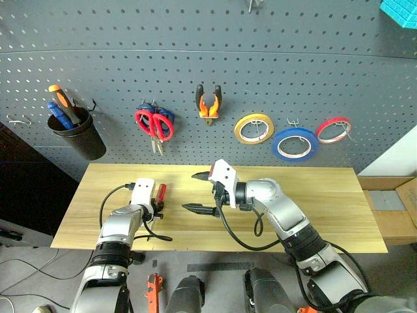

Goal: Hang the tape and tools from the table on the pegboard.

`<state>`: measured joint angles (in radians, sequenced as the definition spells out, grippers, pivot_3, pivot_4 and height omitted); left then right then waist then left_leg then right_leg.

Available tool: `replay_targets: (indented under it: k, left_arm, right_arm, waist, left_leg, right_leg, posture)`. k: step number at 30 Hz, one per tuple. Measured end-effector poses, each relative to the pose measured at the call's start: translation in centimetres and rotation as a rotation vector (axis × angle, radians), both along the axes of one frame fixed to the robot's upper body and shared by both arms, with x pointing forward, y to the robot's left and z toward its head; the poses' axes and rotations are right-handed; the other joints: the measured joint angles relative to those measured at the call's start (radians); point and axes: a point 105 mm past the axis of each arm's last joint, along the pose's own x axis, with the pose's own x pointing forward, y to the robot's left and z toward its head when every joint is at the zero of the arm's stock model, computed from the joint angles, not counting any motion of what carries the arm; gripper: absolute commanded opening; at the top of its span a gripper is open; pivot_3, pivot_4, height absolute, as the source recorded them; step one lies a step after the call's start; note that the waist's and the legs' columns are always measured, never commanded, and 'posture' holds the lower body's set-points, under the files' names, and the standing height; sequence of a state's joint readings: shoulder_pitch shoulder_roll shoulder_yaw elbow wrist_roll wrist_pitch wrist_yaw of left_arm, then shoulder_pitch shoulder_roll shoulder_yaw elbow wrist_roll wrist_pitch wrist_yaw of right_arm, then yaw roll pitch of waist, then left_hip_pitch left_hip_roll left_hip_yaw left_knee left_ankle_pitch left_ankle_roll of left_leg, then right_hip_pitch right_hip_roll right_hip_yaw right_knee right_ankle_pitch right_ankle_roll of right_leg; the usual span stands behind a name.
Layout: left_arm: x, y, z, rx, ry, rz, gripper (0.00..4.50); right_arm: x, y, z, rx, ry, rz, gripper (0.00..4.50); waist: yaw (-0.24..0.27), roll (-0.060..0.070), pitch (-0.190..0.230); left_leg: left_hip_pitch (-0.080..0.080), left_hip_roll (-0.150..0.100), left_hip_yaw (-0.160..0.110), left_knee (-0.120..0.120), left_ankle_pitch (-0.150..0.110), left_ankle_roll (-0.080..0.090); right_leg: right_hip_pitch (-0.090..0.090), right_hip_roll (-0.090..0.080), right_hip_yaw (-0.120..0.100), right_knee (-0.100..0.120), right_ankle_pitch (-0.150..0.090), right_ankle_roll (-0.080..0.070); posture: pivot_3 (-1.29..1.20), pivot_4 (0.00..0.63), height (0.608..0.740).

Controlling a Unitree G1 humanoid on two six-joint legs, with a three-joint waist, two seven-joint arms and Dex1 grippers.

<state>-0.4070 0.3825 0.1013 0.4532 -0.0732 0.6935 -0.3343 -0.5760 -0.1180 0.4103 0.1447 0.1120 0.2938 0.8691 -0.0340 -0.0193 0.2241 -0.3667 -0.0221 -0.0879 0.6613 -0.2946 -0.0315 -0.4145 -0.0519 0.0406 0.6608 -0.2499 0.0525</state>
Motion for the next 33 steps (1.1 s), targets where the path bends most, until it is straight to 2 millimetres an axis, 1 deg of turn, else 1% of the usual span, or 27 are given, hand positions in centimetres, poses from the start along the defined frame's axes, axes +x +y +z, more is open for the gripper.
replay_targets:
  k: [1,4,9,12,14,17,22,25,26,27,28,29,32,33]
  left_arm:
    - [0.0,0.1,0.0,0.000,0.000,0.001,0.81]
    - [0.1,0.1,0.0,-0.001,0.000,0.004,0.81]
    - [0.1,0.1,0.1,-0.004,-0.001,0.001,0.81]
    - [-0.5,0.0,0.2,0.013,-0.014,-0.042,0.81]
    - [-1.1,-0.2,0.7,0.051,-0.048,-0.097,0.81]
    - [-2.3,-0.2,2.4,0.158,-0.148,-0.159,0.81]
    - [-4.3,0.0,4.9,0.362,-0.302,-0.174,0.81]
    - [-5.5,0.1,7.6,0.493,-0.428,-0.154,0.81]
    - [-6.1,0.2,9.1,0.555,-0.488,-0.148,0.81]
    - [-6.6,0.5,10.8,0.627,-0.555,-0.143,0.81]
    - [-6.8,0.9,13.1,0.696,-0.636,-0.129,0.81]
    - [-6.9,1.3,14.8,0.741,-0.694,-0.109,0.81]
    - [-6.6,3.0,21.3,0.904,-0.900,-0.048,0.81]
    - [-6.5,3.3,23.2,0.944,-0.963,-0.038,0.81]
  right_arm:
    - [0.0,0.0,0.0,-0.001,0.000,0.000,4.50]
    - [0.0,0.0,0.0,-0.001,0.000,0.001,4.50]
    - [0.0,0.0,0.0,-0.001,0.000,0.003,4.50]
    - [-0.2,0.1,0.1,0.008,0.007,0.016,4.50]
    - [-0.2,0.0,0.3,0.021,0.016,0.023,4.50]
    - [-0.1,-0.3,1.1,0.051,0.031,0.027,4.50]
    - [-0.2,-0.7,2.8,0.152,0.094,0.030,4.50]
    - [-0.3,-0.7,5.1,0.283,0.155,0.016,4.50]
    - [-0.3,-0.6,6.1,0.333,0.171,0.013,4.50]
    - [-0.2,-0.5,7.1,0.374,0.182,0.012,4.50]
    - [-0.2,-0.6,8.1,0.408,0.186,0.009,4.50]
    - [-0.2,-0.7,8.7,0.426,0.186,0.009,4.50]
    - [-0.8,-0.1,10.9,0.496,0.192,0.057,4.50]
    - [-1.1,0.2,11.5,0.507,0.189,0.078,4.50]
  waist:
    - [0.001,0.000,0.000]
    - [0.002,0.000,0.000]
    - [0.002,0.000,0.000]
    - [0.001,-0.002,-0.001]
    - [0.001,-0.003,-0.002]
    - [0.005,-0.005,-0.003]
    - [0.011,-0.007,-0.006]
    - [0.016,-0.008,-0.010]
    - [0.017,-0.009,-0.012]
    - [0.018,-0.011,-0.013]
    - [0.024,-0.010,-0.015]
    - [0.031,-0.010,-0.018]
    - [0.042,-0.011,-0.021]
    - [0.046,-0.012,-0.022]
  left_leg:
    - [0.000,0.000,0.000,0.000,0.000,0.000]
    - [0.000,0.000,0.000,0.000,0.000,0.000]
    - [0.000,0.000,0.000,0.000,0.000,0.000]
    - [-0.003,0.000,0.000,0.000,0.000,-0.001]
    - [-0.008,0.000,0.000,0.000,0.003,-0.006]
    - [-0.016,0.000,-0.002,0.000,0.004,-0.008]
    - [-0.018,0.000,-0.002,0.000,0.004,-0.008]
    - [-0.018,0.000,-0.002,0.000,0.004,-0.008]
    - [-0.019,0.000,-0.002,-0.001,0.004,-0.008]
    - [-0.019,0.001,-0.002,-0.001,0.004,-0.008]
    - [-0.019,0.000,-0.002,-0.001,0.004,-0.008]
    - [-0.019,0.000,-0.002,-0.001,0.004,-0.008]
    - [-0.019,-0.001,-0.003,0.000,0.004,-0.008]
    - [-0.018,-0.001,-0.003,0.000,0.004,-0.008]
  right_leg:
    - [0.000,0.000,0.000,0.000,0.000,0.000]
    - [0.000,0.000,0.000,-0.001,0.000,0.000]
    - [0.000,0.000,0.000,-0.001,0.000,0.000]
    - [-0.003,-0.001,0.000,-0.001,0.000,0.000]
    - [-0.009,-0.001,0.000,0.000,0.000,0.000]
    - [-0.015,-0.002,-0.001,-0.001,0.000,0.000]
    - [-0.015,-0.003,-0.002,-0.003,0.000,0.000]
    - [-0.016,-0.003,-0.002,-0.002,0.000,0.000]
    - [-0.016,-0.002,-0.001,-0.002,0.000,0.000]
    - [-0.017,-0.002,-0.002,-0.002,0.000,0.000]
    - [-0.017,-0.002,-0.002,-0.002,0.000,0.000]
    - [-0.017,-0.002,-0.002,-0.001,0.000,0.000]
    - [-0.016,-0.001,-0.004,0.001,0.001,-0.001]
    - [-0.016,-0.001,-0.005,0.001,0.001,-0.001]
  posture:
    - [0.04,0.218,0.740]
    - [0.04,0.218,0.740]
    - [0.05,0.196,0.740]
    - [0.05,0.186,0.740]
    - [0.06,0.180,0.740]
    - [0.06,0.162,0.740]
    - [0.09,0.136,0.740]
    - [0.11,0.115,0.740]
    - [0.11,0.112,0.740]
    - [0.11,0.109,0.740]
    - [0.12,0.108,0.740]
    - [0.12,0.108,0.740]
    - [0.12,0.110,0.740]
    - [0.12,0.114,0.740]
